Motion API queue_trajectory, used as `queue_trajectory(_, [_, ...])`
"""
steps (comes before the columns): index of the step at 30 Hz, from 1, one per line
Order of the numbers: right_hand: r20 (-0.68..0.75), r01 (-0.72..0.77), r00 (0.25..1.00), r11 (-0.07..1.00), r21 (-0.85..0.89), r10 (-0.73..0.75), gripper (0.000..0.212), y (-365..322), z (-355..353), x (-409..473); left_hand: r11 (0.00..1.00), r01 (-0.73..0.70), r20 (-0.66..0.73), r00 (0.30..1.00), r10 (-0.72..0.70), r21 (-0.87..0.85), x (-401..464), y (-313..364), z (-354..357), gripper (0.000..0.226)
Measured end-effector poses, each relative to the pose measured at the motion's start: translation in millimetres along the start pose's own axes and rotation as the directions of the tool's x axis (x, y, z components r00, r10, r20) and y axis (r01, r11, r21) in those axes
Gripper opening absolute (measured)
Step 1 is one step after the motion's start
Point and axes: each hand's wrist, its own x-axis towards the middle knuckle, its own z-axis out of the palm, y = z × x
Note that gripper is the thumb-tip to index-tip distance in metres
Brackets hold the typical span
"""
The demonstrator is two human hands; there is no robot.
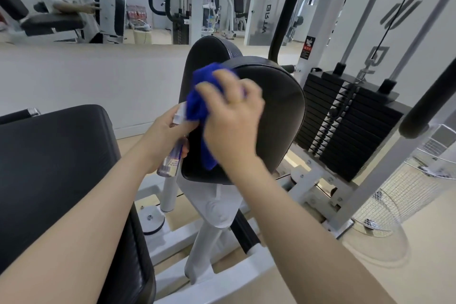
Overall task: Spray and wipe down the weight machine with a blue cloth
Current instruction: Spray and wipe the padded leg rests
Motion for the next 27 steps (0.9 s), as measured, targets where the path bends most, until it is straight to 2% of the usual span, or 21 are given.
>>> queue_trajectory(2, [0.128, 0.156, 0.98, 0.987, -0.038, -0.15, 0.03, -11, 4, -12, 1.0, 0.022, -0.029, 0.999, -0.021, 0.021, 0, 0, 1, 0.023])
queue_trajectory(4, [0.168, 0.213, 0.966, 0.972, -0.096, -0.195, 0.027, 9, -10, 6, 1.0, 0.003, 0.004, 1.0, -0.003, 0.003, 1, 1, 2, 0.022])
queue_trajectory(5, [0.141, 0.183, 0.976, 0.975, -0.128, -0.165, 0.03, 22, -21, 19, 1.0, -0.003, 0.036, 0.999, 0.003, 0.002, 2, 1, 1, 0.02])
queue_trajectory(7, [0.062, -0.018, 0.998, 0.984, -0.178, 0.029, 0.032, 52, -46, 43, 0.999, 0.018, 0.068, 0.997, -0.021, 0.048, 2, 2, -1, 0.028])
queue_trajectory(9, [0.072, -0.198, 0.974, 0.959, -0.202, 0.216, 0.03, 75, -61, 54, 0.996, 0.026, 0.058, 0.998, -0.031, 0.091, 2, 2, -1, 0.033])
queue_trajectory(13, [0.115, -0.278, 0.951, 0.957, -0.086, 0.287, 0.029, 71, -57, 54, 0.995, 0.024, 0.043, 0.999, -0.028, 0.099, 2, 3, 0, 0.036])
queue_trajectory(15, [0.118, -0.198, 0.972, 0.979, -0.05, 0.203, 0.028, 48, -49, 56, 0.996, 0.04, 0.037, 0.998, -0.043, 0.085, 3, 2, -1, 0.038])
queue_trajectory(18, [0.236, 0.101, 0.97, 0.983, -0.156, -0.062, 0.028, 22, -39, 53, 0.996, 0.05, 0.035, 0.998, -0.053, 0.079, 5, 0, -4, 0.042])
queue_trajectory(19, [0.257, 0.154, 0.961, 0.97, -0.186, -0.103, 0.027, 27, -41, 55, 0.995, 0.051, 0.039, 0.998, -0.054, 0.082, 5, 0, -4, 0.043])
queue_trajectory(20, [0.267, 0.138, 0.96, 0.971, -0.196, -0.083, 0.027, 38, -45, 59, 0.995, 0.052, 0.042, 0.998, -0.056, 0.09, 5, 0, -3, 0.043])
queue_trajectory(22, [0.271, -0.076, 0.956, 0.985, -0.154, 0.116, 0.028, 69, -58, 62, 0.992, 0.056, 0.041, 0.997, -0.061, 0.109, 3, 0, -2, 0.041])
queue_trajectory(25, [0.335, -0.478, 0.831, 0.878, 0.022, 0.444, 0.028, 107, -74, 53, 0.99, 0.057, 0.025, 0.998, -0.061, 0.128, 0, 2, 1, 0.04])
queue_trajectory(27, [0.319, -0.56, 0.79, 0.828, 0.029, 0.523, 0.027, 105, -75, 51, 0.987, 0.061, 0.011, 0.998, -0.064, 0.146, -2, 4, 2, 0.04])
